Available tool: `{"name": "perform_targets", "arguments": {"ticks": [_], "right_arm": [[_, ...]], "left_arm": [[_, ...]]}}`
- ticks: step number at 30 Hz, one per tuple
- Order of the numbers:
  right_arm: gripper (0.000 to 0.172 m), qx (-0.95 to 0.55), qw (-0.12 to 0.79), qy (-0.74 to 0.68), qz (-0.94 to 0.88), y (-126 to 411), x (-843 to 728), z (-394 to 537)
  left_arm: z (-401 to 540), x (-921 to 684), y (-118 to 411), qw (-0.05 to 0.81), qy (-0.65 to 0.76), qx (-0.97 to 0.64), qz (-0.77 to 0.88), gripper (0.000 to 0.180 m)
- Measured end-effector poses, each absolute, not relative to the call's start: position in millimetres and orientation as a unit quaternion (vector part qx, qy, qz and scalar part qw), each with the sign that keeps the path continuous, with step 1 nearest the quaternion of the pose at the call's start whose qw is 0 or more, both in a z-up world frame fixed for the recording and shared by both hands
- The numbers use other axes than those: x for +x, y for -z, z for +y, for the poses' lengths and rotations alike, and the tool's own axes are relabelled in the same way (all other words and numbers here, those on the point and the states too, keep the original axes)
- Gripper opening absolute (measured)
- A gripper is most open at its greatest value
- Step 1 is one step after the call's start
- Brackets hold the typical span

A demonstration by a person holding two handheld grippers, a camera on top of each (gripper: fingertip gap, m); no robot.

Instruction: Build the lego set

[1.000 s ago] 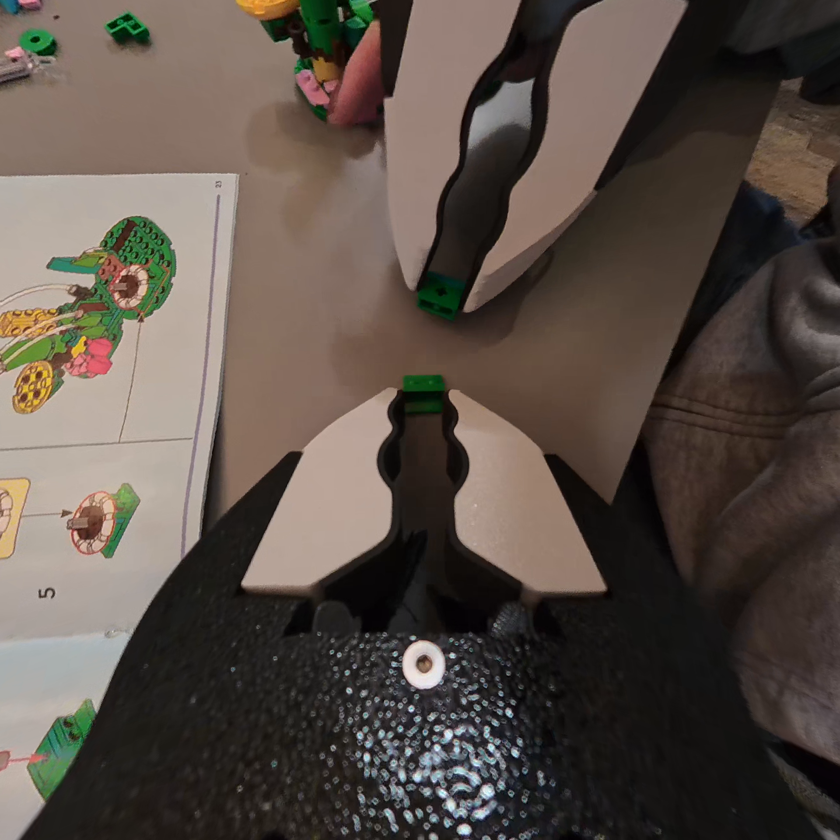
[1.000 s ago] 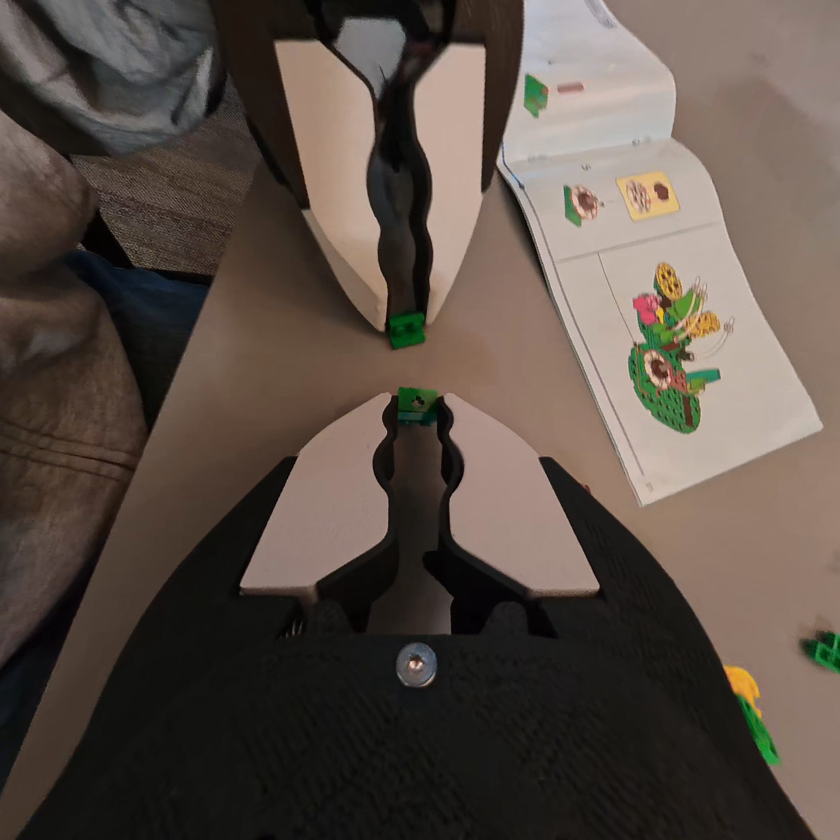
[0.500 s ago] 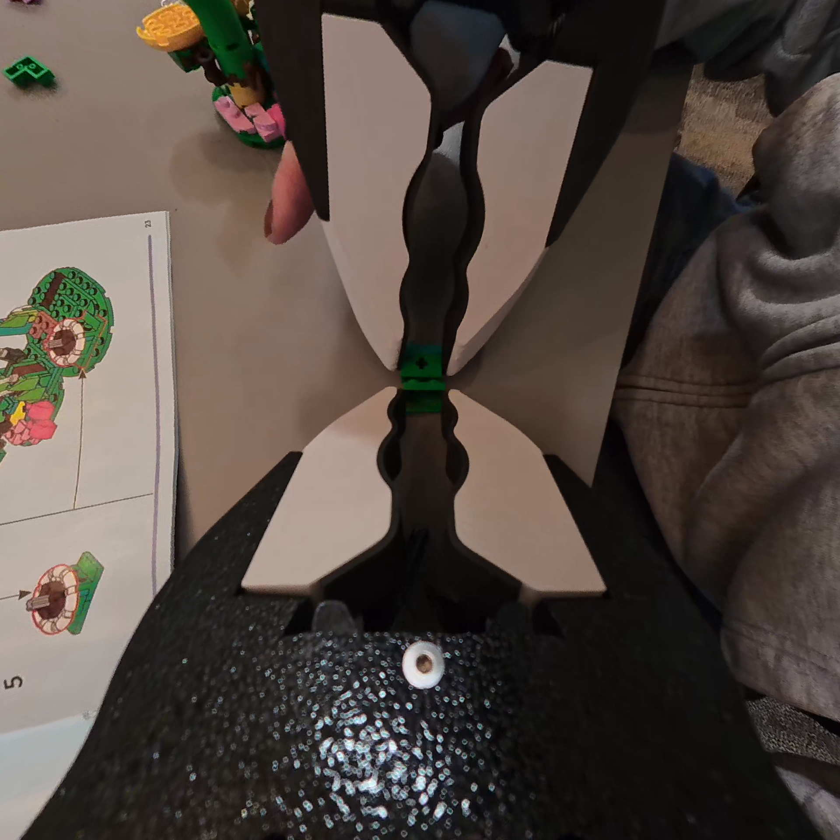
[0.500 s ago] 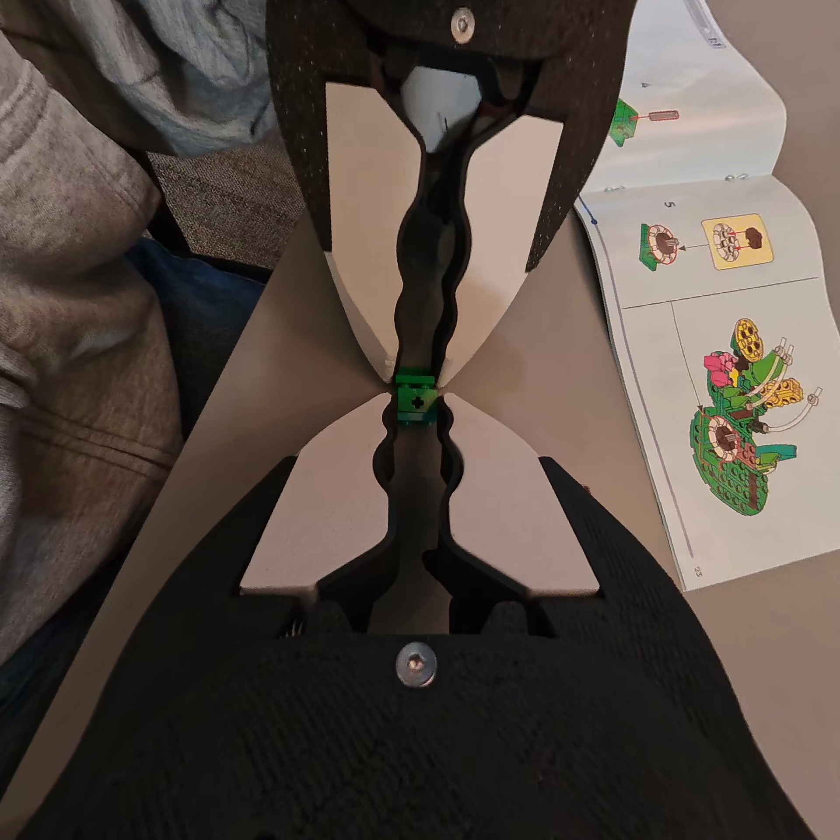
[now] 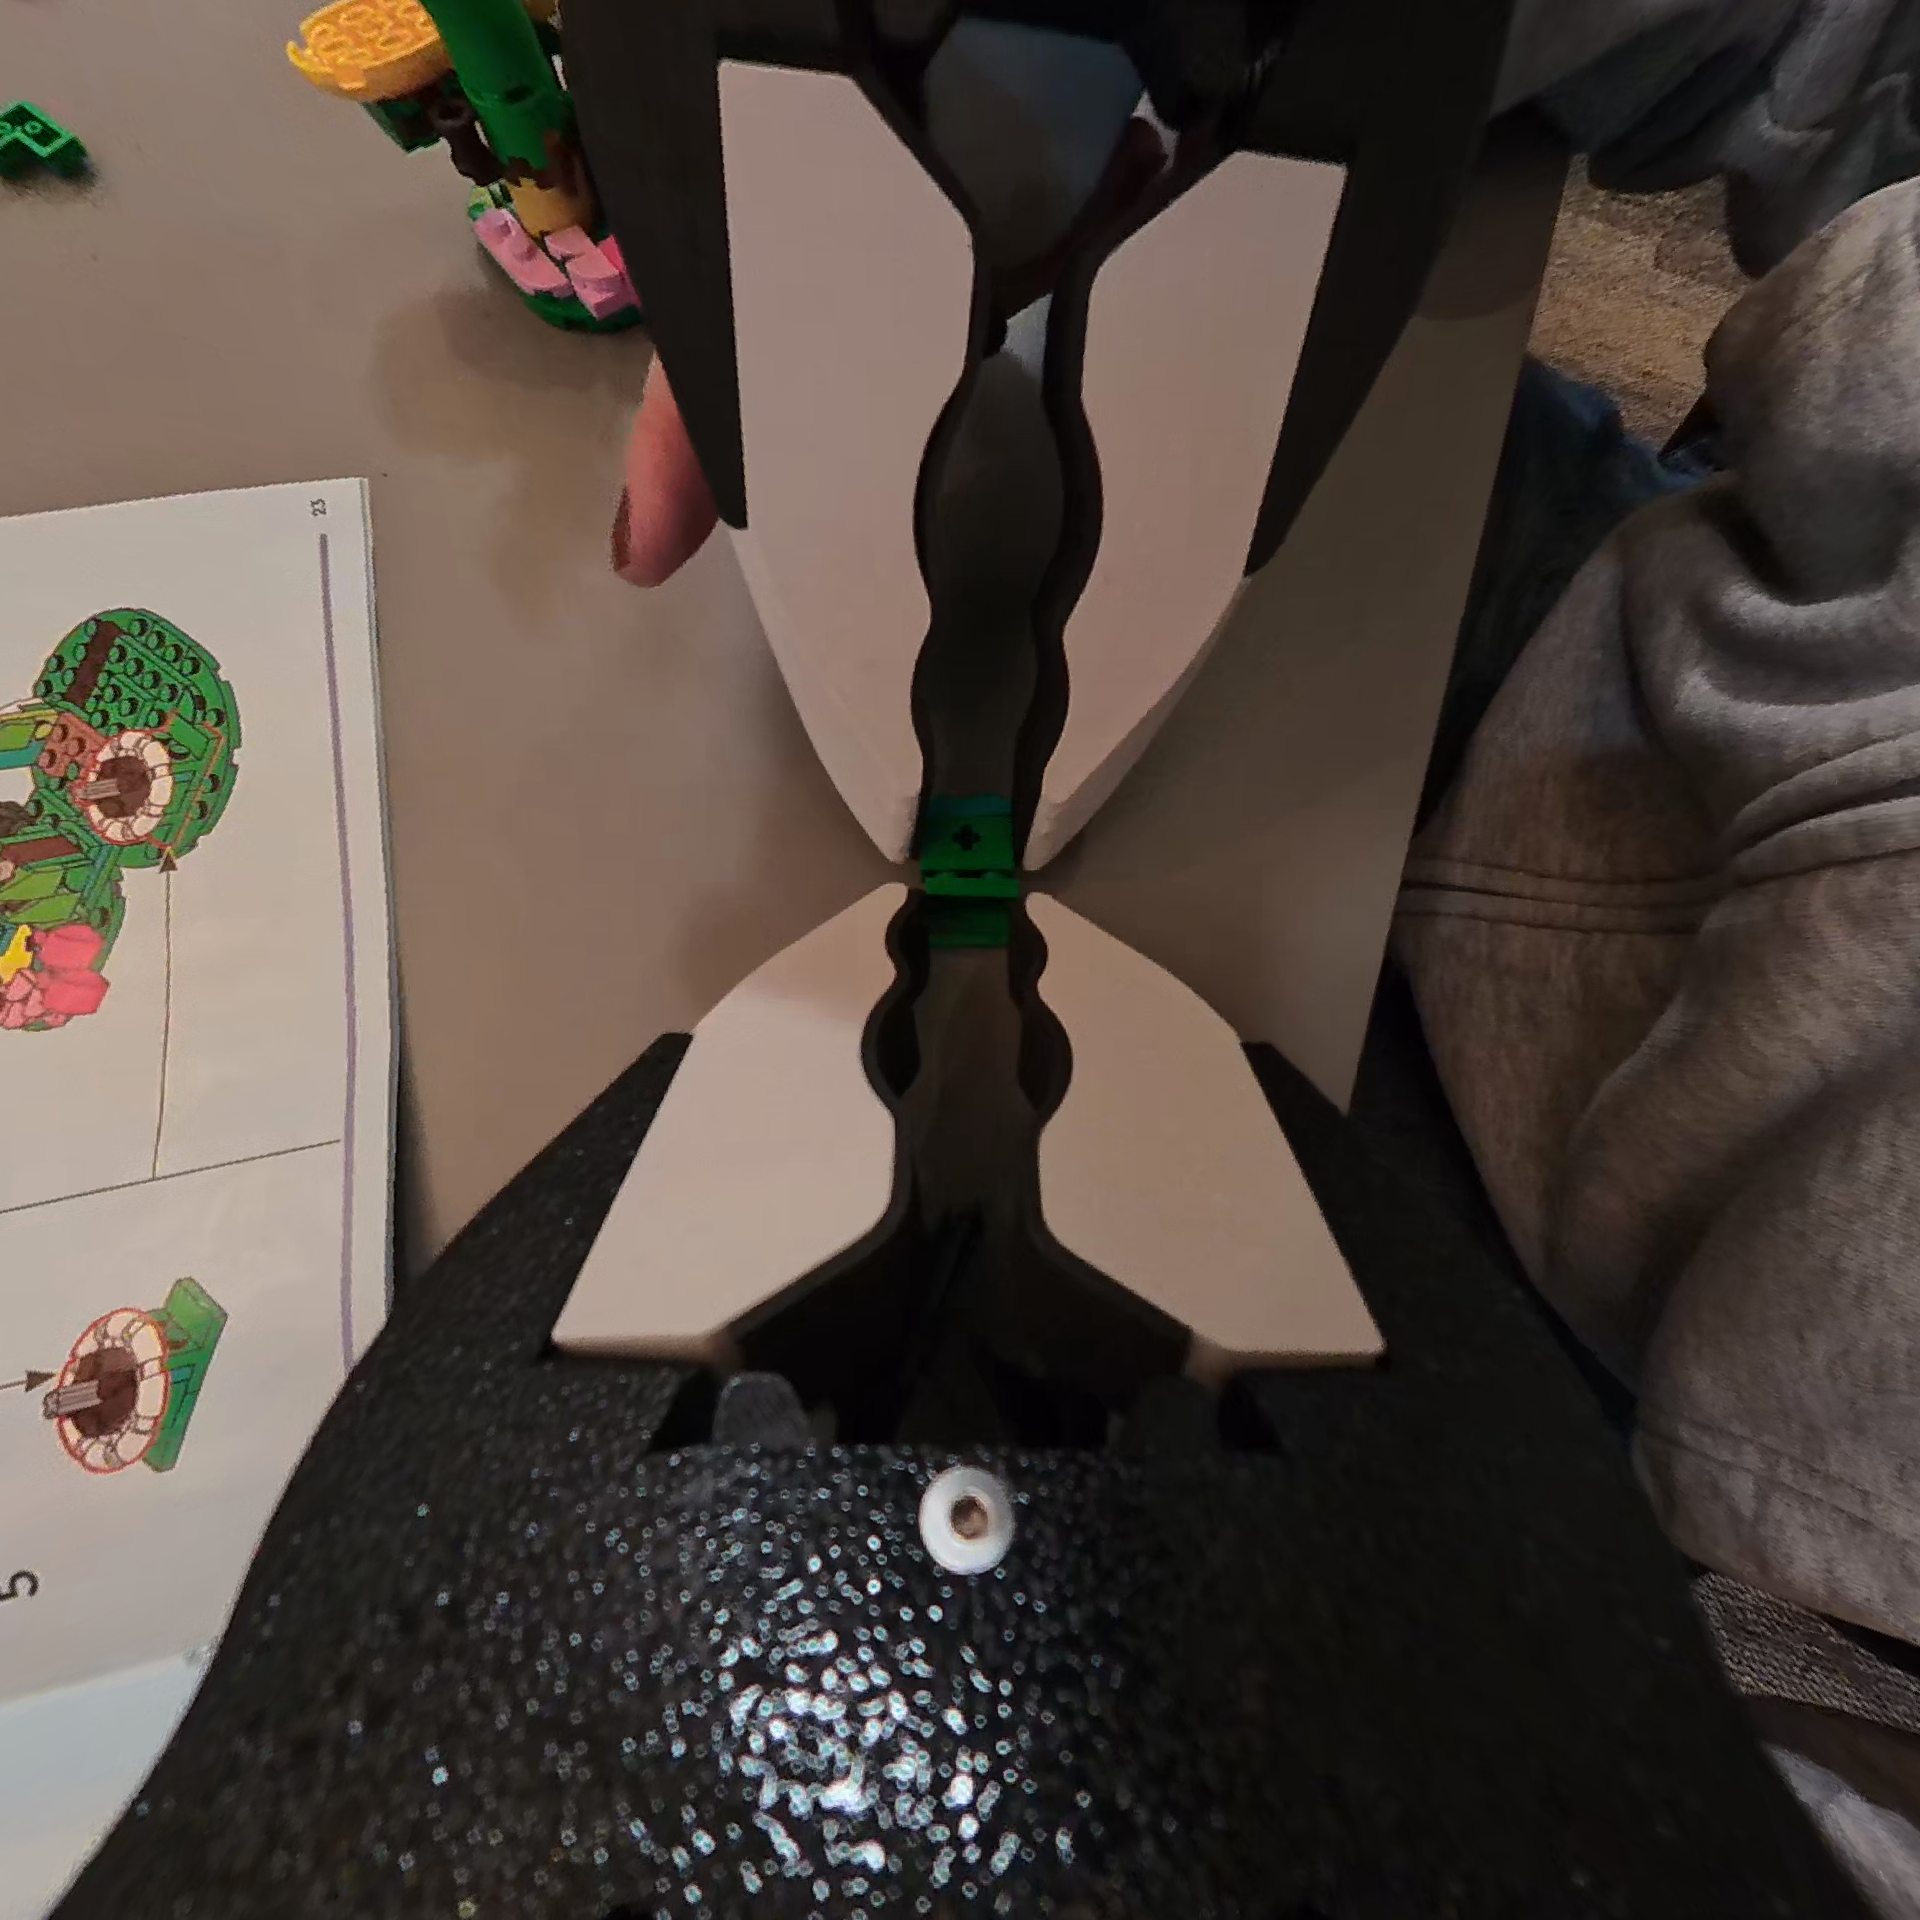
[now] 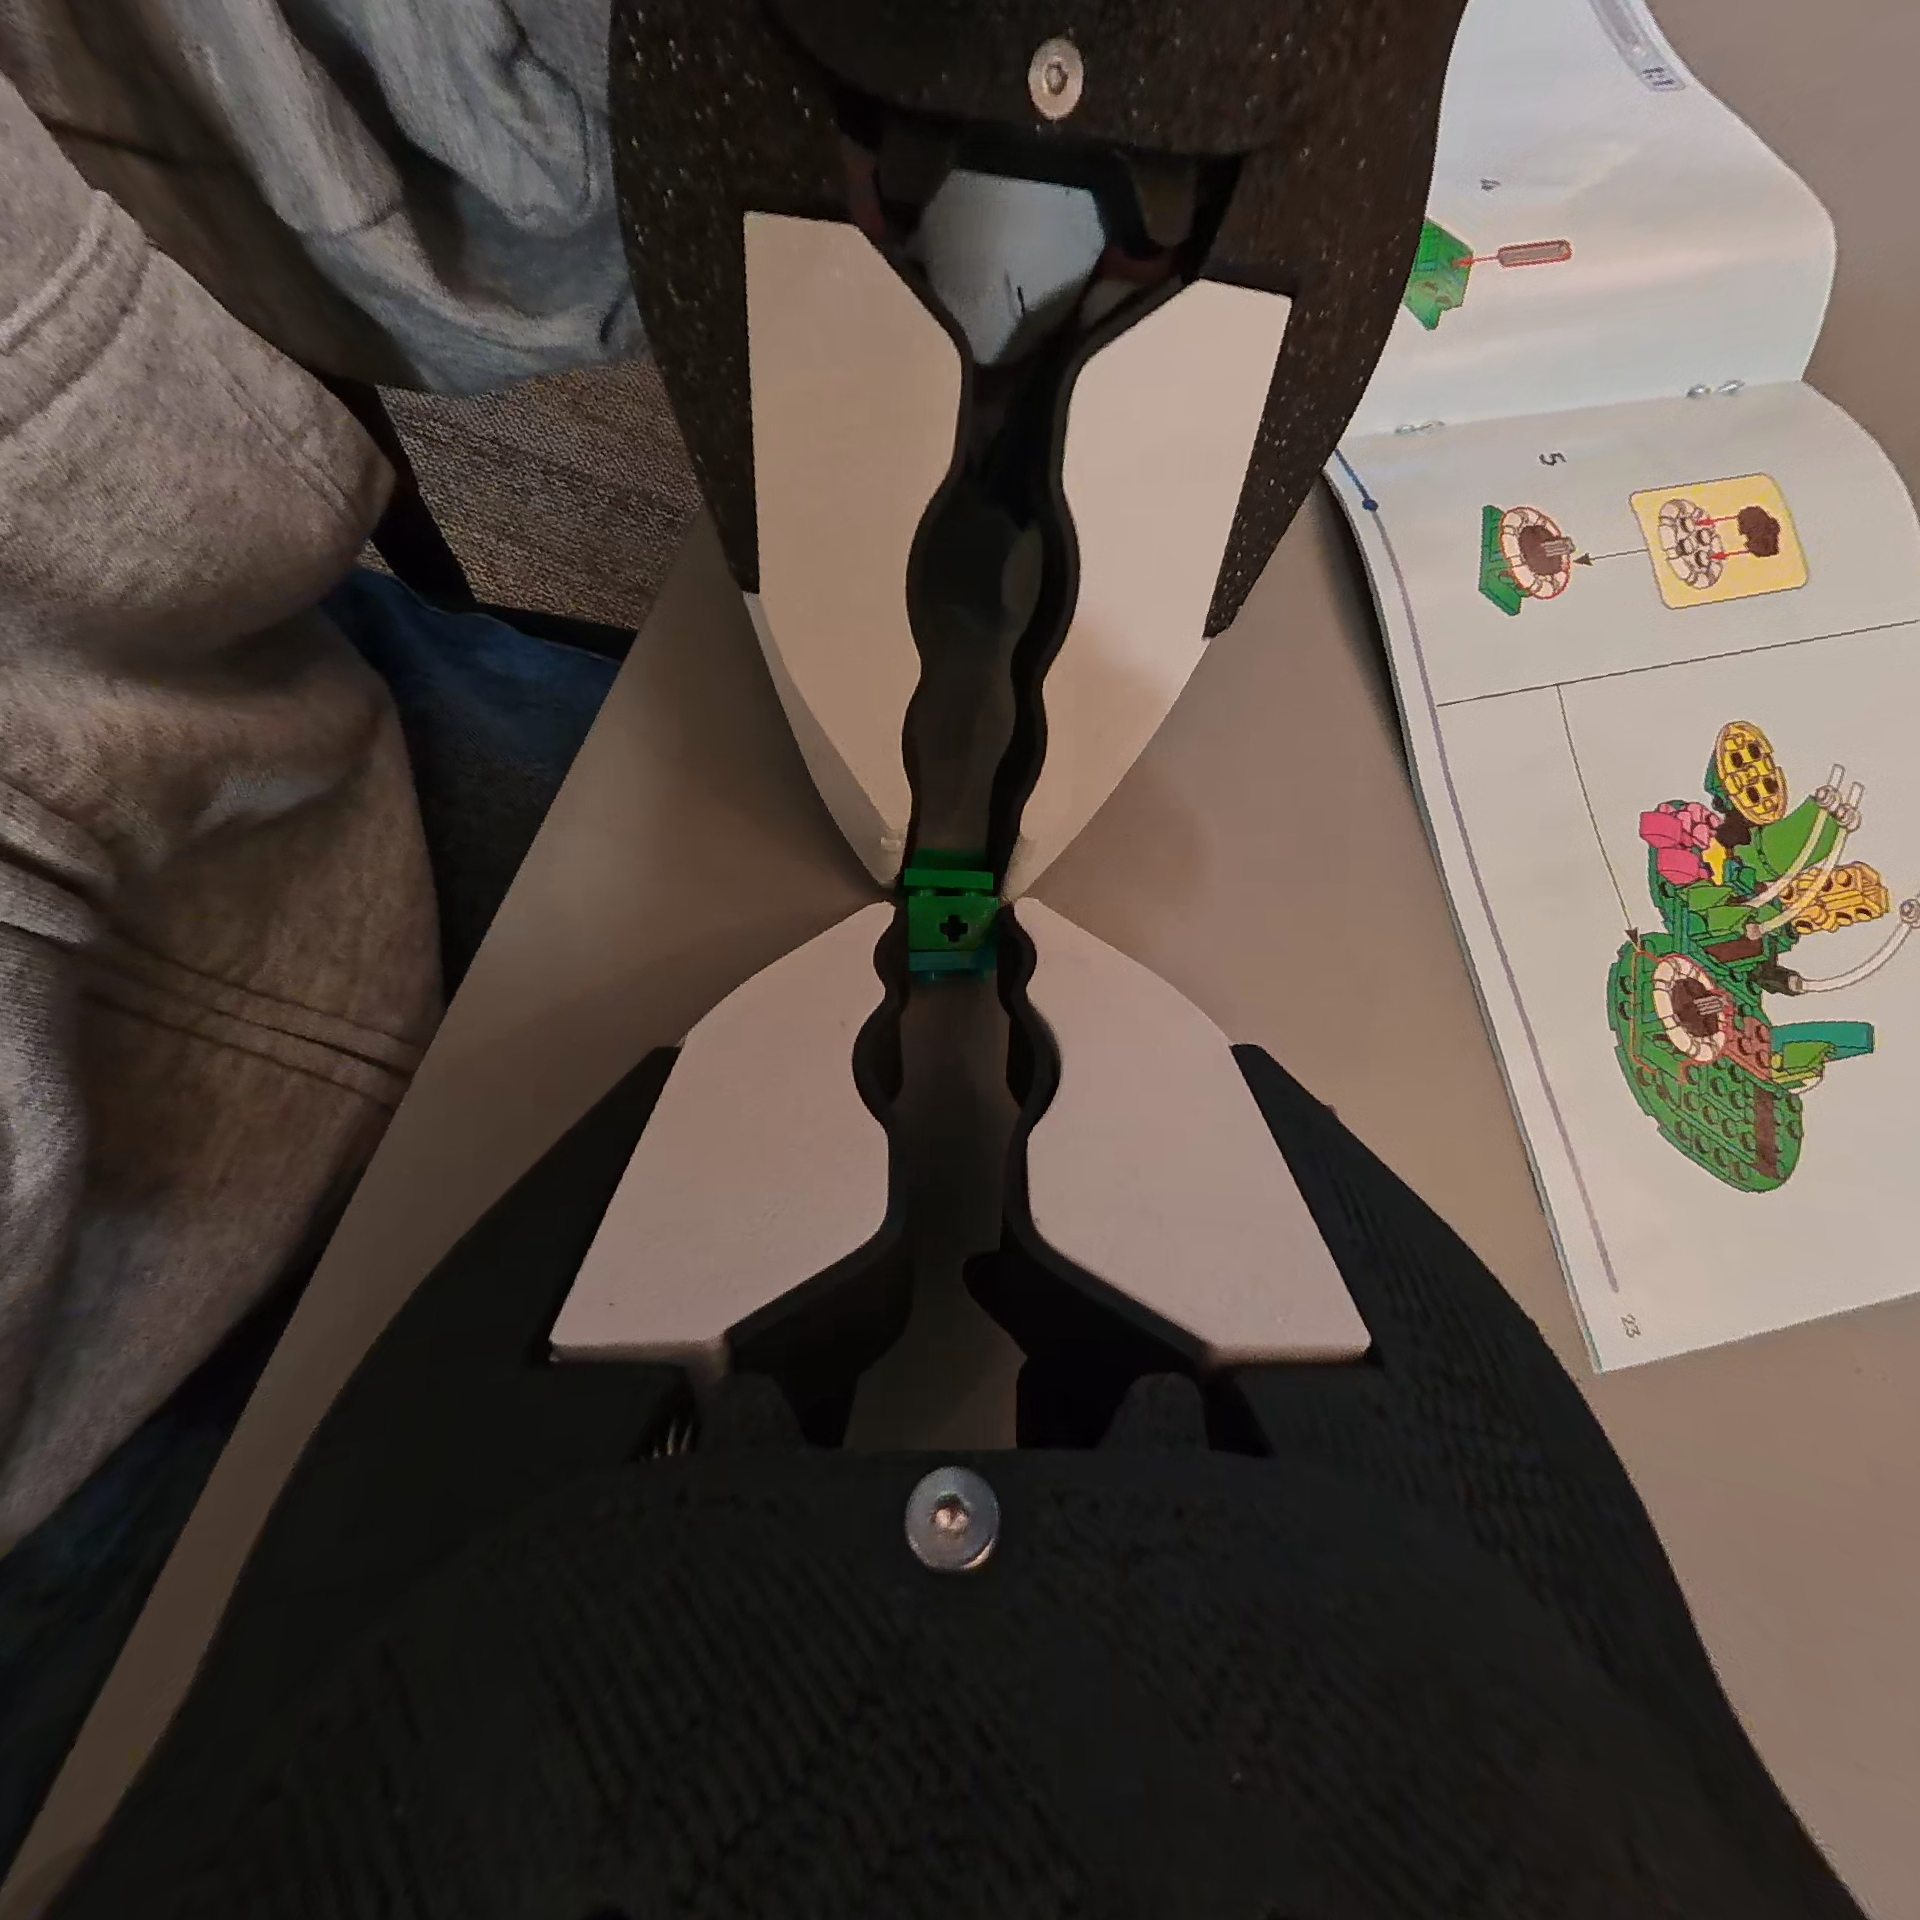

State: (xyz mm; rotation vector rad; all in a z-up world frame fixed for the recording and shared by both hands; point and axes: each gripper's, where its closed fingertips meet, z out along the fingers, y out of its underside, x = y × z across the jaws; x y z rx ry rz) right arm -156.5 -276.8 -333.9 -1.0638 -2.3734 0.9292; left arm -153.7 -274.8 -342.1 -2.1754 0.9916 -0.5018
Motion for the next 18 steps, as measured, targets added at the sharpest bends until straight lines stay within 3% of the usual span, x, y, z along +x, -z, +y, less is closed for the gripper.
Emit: {"name": "perform_targets", "arguments": {"ticks": [12,18], "right_arm": [[0.015,-0.388,0.188,-0.333,-0.839,335.3,-157.8,-278.8],[0.028,-0.385,0.184,-0.335,-0.84,335.4,-153.2,-277.7]], "left_arm": [[-274.6,-152.5,342.5,0.342,0.19,-0.84,0.376,0.016],[-274.5,-151.6,342.8,0.342,0.192,-0.838,0.379,0.016]]}}
